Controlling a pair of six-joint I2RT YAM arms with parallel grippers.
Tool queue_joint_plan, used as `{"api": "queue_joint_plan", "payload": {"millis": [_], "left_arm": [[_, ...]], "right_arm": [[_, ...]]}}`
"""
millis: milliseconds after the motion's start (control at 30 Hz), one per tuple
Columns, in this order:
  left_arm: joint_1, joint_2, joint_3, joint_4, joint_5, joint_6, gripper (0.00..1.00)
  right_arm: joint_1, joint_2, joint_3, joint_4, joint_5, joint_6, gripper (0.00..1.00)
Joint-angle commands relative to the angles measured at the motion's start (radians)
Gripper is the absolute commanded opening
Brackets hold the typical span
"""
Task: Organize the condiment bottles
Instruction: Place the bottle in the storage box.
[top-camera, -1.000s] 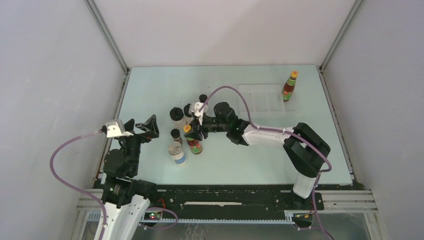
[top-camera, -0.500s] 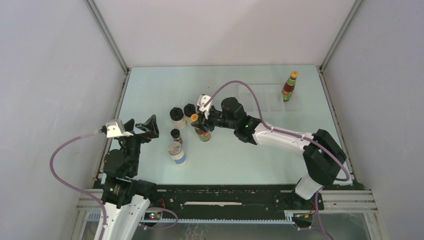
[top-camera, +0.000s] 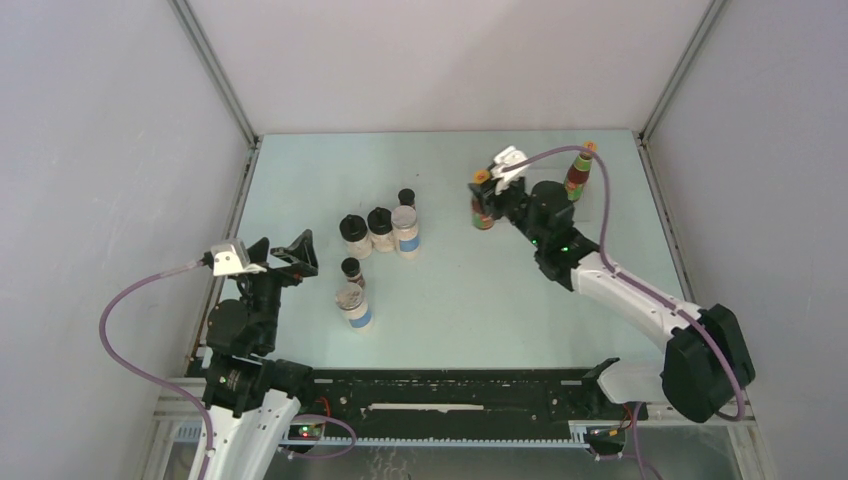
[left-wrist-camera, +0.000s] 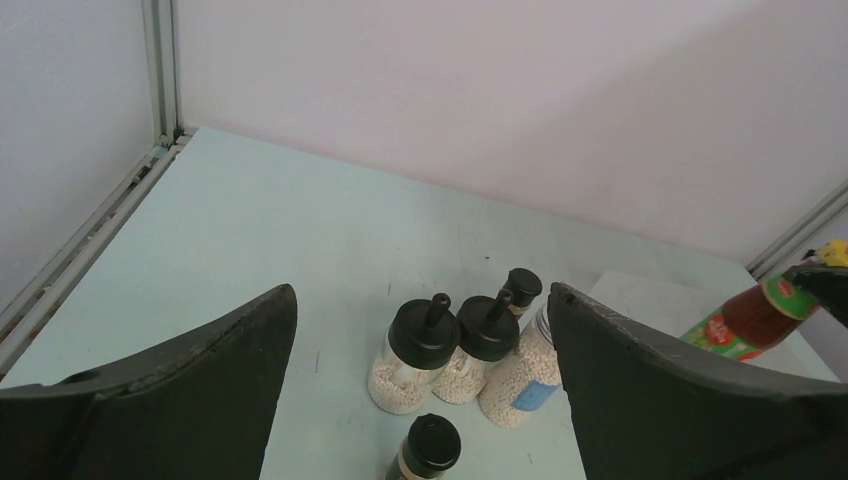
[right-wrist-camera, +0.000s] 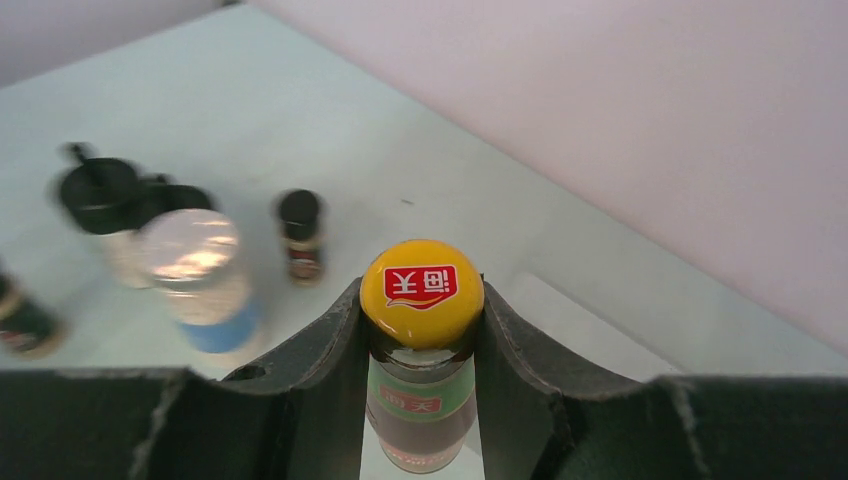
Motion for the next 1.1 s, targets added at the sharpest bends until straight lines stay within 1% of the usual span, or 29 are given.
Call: {"api": "queue_joint_plan", "payload": {"millis": [0, 233, 433, 733, 1067], "left_arm": [[-0.004, -0.01, -0.013, 0.018, 0.021, 0.021, 1.0], [-0.005, -0.004, -0.013, 0.018, 0.024, 0.021, 1.0], [-0.004, 0.0, -0.013, 0.017, 0.028, 0.021, 1.0], [-0.006, 0.015, -0.013, 0.018, 0.031, 0.023, 1.0], [-0.007, 0.024, -0.015, 0.019, 0.038, 0.024, 1.0]], "right_arm": [[-0.111, -0.121, -0.044, 0.208, 0.138, 0.043, 0.0], [-0.262, -0.173, -0.135, 0.284, 0.211, 0.048, 0.0], [-0.385, -0.162, -0.157, 0.325, 0.21, 0.087, 0.0], [-0.488, -0.142, -0.157, 0.359, 0.222, 0.108, 0.0], [-0.563, -0.084, -0.154, 0.406, 0.221, 0.128, 0.0]]}}
